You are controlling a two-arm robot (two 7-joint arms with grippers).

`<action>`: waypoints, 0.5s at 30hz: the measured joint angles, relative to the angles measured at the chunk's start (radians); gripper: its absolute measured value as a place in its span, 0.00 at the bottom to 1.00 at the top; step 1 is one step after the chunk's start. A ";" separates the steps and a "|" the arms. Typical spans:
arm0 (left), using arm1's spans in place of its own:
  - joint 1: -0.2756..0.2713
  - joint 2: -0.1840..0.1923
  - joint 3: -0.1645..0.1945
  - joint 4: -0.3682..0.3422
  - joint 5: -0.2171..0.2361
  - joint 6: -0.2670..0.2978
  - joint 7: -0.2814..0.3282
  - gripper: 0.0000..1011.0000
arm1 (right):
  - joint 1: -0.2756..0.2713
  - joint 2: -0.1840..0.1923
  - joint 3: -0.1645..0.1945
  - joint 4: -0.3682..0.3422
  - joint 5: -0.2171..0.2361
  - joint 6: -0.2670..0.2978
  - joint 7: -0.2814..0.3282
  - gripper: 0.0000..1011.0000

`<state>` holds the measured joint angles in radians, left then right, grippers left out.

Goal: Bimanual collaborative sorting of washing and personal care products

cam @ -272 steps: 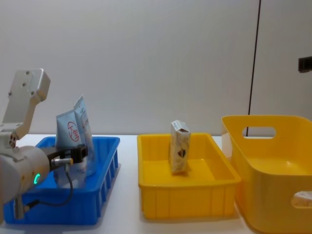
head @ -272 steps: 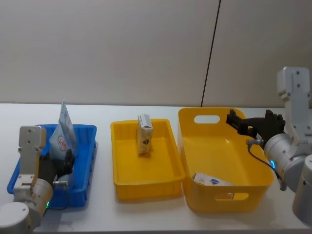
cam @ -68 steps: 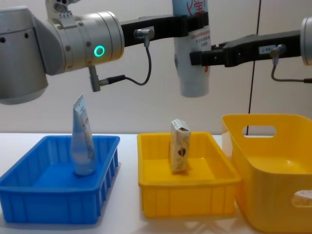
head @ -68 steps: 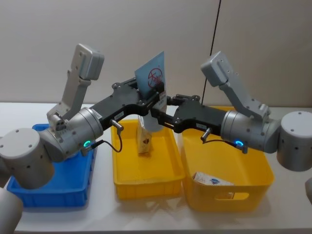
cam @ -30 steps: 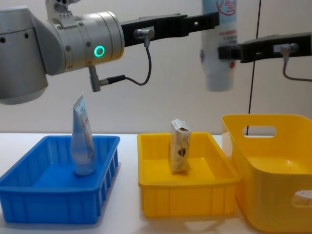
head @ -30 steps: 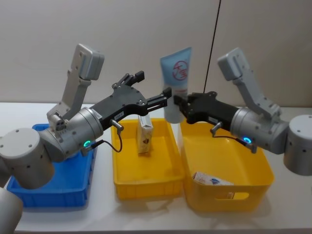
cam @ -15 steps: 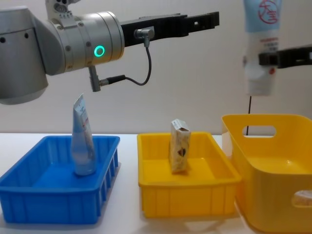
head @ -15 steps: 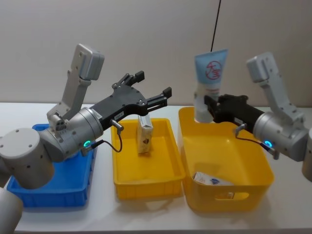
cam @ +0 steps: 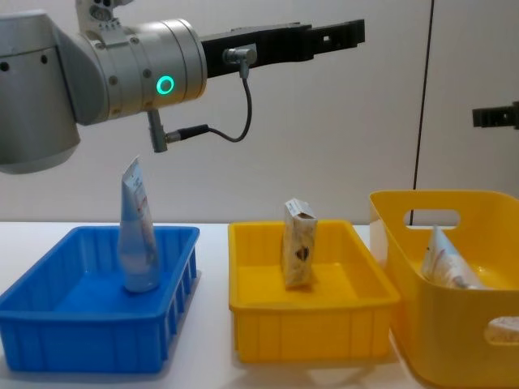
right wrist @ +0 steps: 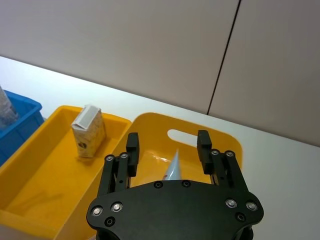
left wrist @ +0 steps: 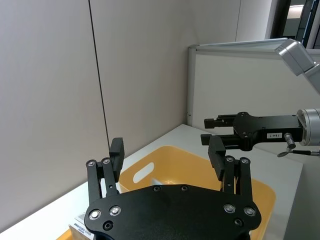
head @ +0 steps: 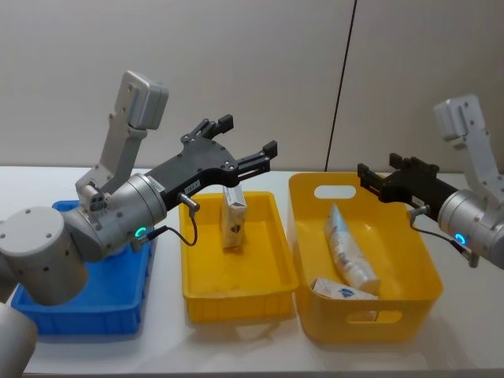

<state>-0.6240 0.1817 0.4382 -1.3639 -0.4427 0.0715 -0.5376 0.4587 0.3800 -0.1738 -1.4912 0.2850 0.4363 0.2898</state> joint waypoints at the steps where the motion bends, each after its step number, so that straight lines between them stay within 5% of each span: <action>1: 0.000 0.000 0.000 0.000 0.000 0.000 0.000 0.99 | -0.002 0.001 0.003 0.000 0.000 0.002 -0.004 0.68; 11: 0.000 0.000 0.000 0.000 0.000 0.000 0.000 0.99 | -0.011 0.003 0.018 0.000 0.000 0.010 -0.024 0.97; 15: 0.000 0.000 0.000 0.000 0.000 0.000 0.000 0.99 | -0.014 0.003 0.021 0.000 -0.001 0.012 -0.029 0.99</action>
<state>-0.6240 0.1817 0.4382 -1.3639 -0.4427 0.0715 -0.5376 0.4449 0.3832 -0.1525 -1.4912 0.2843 0.4483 0.2612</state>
